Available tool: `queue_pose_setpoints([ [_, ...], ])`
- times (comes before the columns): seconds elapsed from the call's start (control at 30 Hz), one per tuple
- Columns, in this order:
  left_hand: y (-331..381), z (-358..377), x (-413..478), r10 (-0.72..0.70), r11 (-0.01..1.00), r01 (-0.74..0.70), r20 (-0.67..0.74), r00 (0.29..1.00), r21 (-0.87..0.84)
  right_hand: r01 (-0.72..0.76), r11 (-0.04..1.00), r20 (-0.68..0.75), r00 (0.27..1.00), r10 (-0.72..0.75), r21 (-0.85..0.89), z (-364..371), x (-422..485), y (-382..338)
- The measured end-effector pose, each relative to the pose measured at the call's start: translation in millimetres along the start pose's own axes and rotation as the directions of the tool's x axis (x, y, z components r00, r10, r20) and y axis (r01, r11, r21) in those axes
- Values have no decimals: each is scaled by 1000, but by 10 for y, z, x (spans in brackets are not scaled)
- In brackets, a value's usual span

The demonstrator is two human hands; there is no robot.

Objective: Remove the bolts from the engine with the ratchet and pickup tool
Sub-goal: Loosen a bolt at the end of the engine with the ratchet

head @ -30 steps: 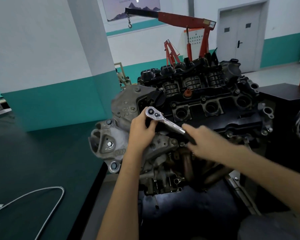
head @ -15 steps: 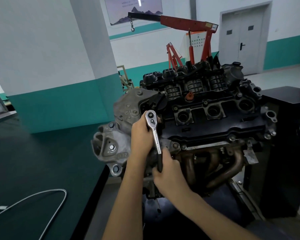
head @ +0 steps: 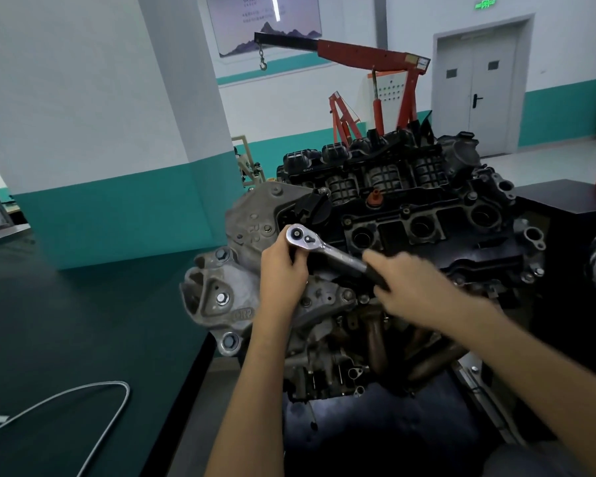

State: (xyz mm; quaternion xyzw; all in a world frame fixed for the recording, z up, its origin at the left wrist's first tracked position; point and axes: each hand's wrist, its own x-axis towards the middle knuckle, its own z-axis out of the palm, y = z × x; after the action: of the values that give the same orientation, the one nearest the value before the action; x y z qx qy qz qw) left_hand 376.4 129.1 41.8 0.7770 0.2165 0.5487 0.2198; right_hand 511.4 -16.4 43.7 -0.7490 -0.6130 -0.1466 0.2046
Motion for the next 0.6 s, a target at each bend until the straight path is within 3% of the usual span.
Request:
queue_pose_setpoints([
  [0.1, -6, 13, -7, 42, 999, -43, 42, 998, 19, -170, 852, 40, 984, 173, 495, 446, -332, -491],
  [0.2, -25, 22, 0, -11, 999, 12, 32, 999, -48, -217, 732, -5, 958, 287, 646, 743, -301, -937],
  [0.27, -32, 11, -12, -23, 998, 25, 26, 999, -56, -218, 691, 12, 957, 289, 689, 779, -283, -1028],
  [0.43, -13, -50, 1, 82, 995, -77, 88, 993, -61, -128, 857, 98, 991, 90, 499, 341, -218, -342],
  [0.5, -9, -69, 10, 110, 993, -104, 121, 987, -52, -50, 975, 105, 994, 28, 216, 50, -34, 7],
  [0.57, -6, -57, 8, 115, 993, -114, 108, 987, -22, 39, 994, 93, 995, -29, -107, -208, 155, 230],
  [0.6, -4, -45, 1, 107, 994, -107, 80, 991, -5, 72, 979, 74, 996, -59, -189, -272, 224, 274],
])
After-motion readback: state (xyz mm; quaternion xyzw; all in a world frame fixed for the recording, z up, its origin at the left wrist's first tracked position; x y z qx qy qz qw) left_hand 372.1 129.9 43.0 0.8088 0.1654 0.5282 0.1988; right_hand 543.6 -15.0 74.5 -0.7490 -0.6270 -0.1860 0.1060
